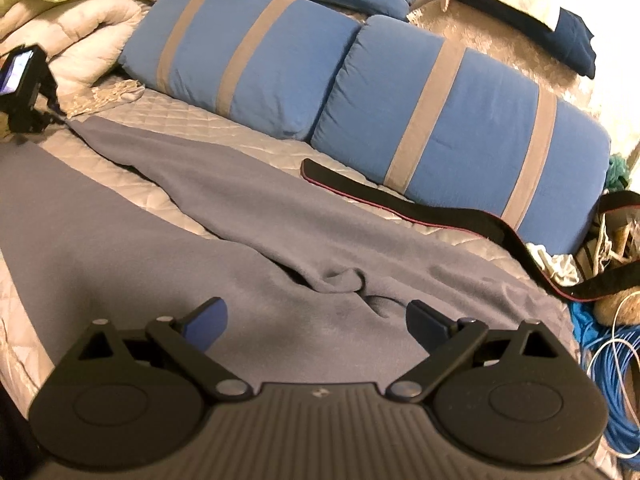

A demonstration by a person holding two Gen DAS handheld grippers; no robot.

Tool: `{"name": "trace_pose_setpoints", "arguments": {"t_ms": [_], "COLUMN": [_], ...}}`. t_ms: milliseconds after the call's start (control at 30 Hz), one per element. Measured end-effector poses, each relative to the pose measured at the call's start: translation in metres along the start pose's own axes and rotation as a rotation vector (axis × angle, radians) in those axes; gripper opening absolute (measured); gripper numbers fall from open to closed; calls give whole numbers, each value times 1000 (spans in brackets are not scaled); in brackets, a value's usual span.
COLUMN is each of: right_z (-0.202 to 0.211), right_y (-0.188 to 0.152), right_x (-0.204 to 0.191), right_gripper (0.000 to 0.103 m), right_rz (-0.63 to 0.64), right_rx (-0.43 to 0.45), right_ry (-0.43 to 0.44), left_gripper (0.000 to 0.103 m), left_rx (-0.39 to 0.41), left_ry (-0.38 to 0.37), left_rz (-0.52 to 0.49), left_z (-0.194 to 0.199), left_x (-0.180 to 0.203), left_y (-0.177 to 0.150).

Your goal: Fold clothes

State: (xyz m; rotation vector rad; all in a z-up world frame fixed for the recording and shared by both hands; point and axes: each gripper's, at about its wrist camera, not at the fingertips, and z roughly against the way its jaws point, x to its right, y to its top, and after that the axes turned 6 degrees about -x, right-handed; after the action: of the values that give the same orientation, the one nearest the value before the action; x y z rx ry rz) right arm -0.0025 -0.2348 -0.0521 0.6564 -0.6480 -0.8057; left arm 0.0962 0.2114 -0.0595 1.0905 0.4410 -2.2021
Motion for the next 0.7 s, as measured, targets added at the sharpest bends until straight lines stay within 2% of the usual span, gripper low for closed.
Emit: {"name": "trace_pose_setpoints", "arguments": {"t_ms": [67,200,300,400,467,700], "right_z": [2,6,7,8,7,-6], "right_y": [-2,-11,-17,-21,-22,-19], "right_x": [3,12,19,26,30,39], "right_gripper": [100,103,103,103,103,103], "right_rz": [6,19,24,5,-22,-90], "right_rx": [-1,8,9,0,-5,-16], "right_ry": [-1,-5,-10,-4,8,40], "left_gripper": [15,37,51,62,62,62], "left_rx": [-16,-13,24,87,111,149], "left_ry": [6,-34,-65,-122,-179,-302], "left_rz": [22,135,245,358,451,716], "left_z": [3,14,23,31,30,-6], "left_x": [-5,-28,-49,-66,-78,-92], "left_y": [-2,-15,-23,-27,-26,-16]}}
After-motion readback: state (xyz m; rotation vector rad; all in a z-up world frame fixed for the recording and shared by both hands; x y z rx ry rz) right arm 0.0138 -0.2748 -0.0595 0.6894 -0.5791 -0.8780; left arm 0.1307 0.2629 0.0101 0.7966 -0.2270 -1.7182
